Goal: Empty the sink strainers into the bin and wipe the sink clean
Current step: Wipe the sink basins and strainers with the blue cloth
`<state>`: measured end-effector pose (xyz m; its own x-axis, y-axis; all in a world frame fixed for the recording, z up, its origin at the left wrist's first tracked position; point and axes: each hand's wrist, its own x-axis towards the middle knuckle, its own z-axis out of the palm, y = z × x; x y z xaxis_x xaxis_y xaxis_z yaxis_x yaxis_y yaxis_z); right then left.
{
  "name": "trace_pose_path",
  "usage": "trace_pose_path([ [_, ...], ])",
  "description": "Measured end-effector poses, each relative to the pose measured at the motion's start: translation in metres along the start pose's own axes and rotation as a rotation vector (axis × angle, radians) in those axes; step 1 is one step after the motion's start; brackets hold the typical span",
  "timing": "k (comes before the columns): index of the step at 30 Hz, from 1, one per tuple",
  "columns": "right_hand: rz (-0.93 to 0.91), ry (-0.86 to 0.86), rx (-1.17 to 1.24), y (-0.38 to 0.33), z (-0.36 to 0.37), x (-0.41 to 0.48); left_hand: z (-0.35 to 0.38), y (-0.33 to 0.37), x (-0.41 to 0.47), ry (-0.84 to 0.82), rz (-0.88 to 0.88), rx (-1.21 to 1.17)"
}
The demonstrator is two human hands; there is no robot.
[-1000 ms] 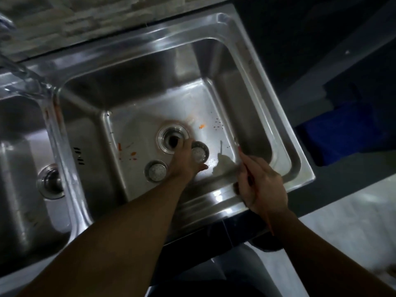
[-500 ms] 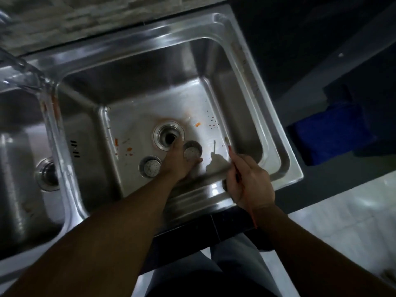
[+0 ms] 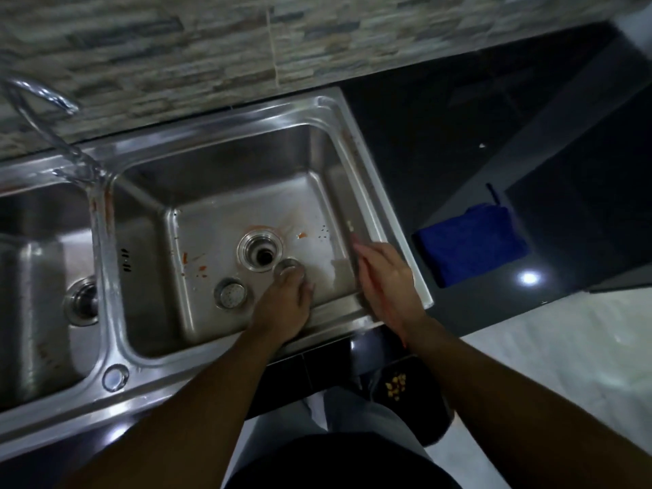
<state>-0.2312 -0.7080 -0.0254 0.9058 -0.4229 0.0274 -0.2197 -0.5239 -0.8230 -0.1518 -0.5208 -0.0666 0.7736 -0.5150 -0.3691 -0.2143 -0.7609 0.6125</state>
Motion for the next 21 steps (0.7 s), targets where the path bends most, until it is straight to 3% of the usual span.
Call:
trace_pose_path([
  [1,0.080,0.024,0.128,0.000,-0.011,0.010,0.006,0.009,0.001,0.004,0.003,-0.006],
  [3,0.133,-0.012,0.155,0.006,-0.036,0.032,0.020,0.026,0.004,0.035,-0.008,-0.012],
  [7,-0.096,0.041,-0.097,0.041,-0.067,0.084,0.048,0.055,0.011,0.070,0.047,0.047],
  [9,-0.121,0.022,-0.209,0.064,-0.069,0.115,0.059,0.064,0.011,0.072,0.078,0.087],
  [16,-0.309,-0.308,-0.681,0.092,-0.081,0.181,0.064,0.065,0.012,0.174,0.121,0.076],
  [21,-0.276,-0.356,-0.824,0.090,-0.079,0.213,0.066,0.065,0.011,0.175,0.110,0.059],
])
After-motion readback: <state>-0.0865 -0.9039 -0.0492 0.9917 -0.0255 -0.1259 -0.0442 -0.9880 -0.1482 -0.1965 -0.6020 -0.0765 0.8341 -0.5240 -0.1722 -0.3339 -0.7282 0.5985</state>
